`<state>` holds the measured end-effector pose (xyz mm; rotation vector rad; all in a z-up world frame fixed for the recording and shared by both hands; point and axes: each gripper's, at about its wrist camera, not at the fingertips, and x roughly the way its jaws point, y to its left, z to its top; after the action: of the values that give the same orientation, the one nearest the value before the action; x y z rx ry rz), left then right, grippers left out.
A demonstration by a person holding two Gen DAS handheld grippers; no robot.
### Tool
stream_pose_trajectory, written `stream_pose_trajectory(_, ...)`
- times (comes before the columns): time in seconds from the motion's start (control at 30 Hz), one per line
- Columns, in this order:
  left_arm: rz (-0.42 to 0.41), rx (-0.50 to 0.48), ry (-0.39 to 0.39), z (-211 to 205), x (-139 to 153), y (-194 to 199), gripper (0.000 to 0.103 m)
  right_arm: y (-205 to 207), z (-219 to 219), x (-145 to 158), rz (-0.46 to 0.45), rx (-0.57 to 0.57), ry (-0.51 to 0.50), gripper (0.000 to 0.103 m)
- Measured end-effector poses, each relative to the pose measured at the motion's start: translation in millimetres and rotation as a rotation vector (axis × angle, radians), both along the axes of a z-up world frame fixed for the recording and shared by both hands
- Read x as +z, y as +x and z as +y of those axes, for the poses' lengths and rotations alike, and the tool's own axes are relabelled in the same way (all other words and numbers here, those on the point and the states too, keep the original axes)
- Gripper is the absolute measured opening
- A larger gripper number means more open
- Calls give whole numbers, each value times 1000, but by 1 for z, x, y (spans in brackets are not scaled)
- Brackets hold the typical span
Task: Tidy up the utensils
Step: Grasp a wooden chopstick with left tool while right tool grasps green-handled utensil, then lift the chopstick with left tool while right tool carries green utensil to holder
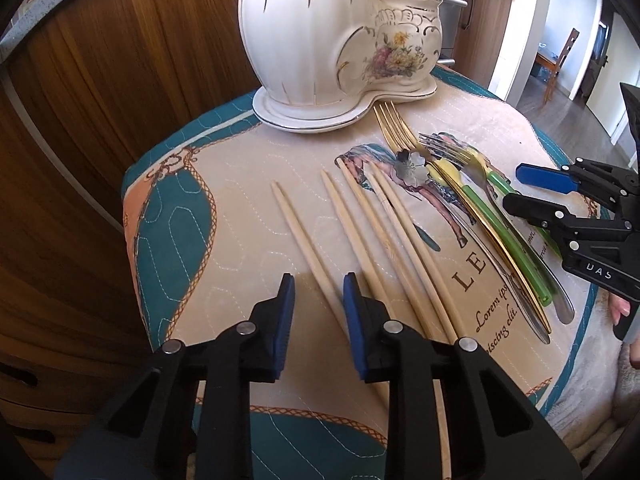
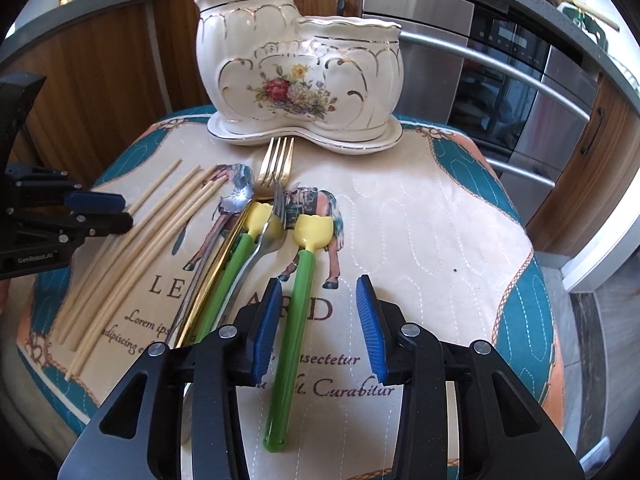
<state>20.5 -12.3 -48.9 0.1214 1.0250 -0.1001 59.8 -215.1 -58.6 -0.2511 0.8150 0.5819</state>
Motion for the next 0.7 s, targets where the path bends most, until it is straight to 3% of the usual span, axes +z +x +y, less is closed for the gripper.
stream_pose_trajectory(0.23,38,-11,-14,-1,1,-2,22,3,-4,-2,22,11,40,32)
stream_pose_trajectory(0.3,36,-10,-10,0,1,-1,14,3,-4,-3,20,11,46,24)
stream_pose_trajectory(0.37,30,-10,-12,1,0,0,11,3,-3,-3,26,17,59,14)
stream_pose_trajectory(0.7,-44,-20,-61,11,3,-10,6,0,-15,5,8,-29,120,10)
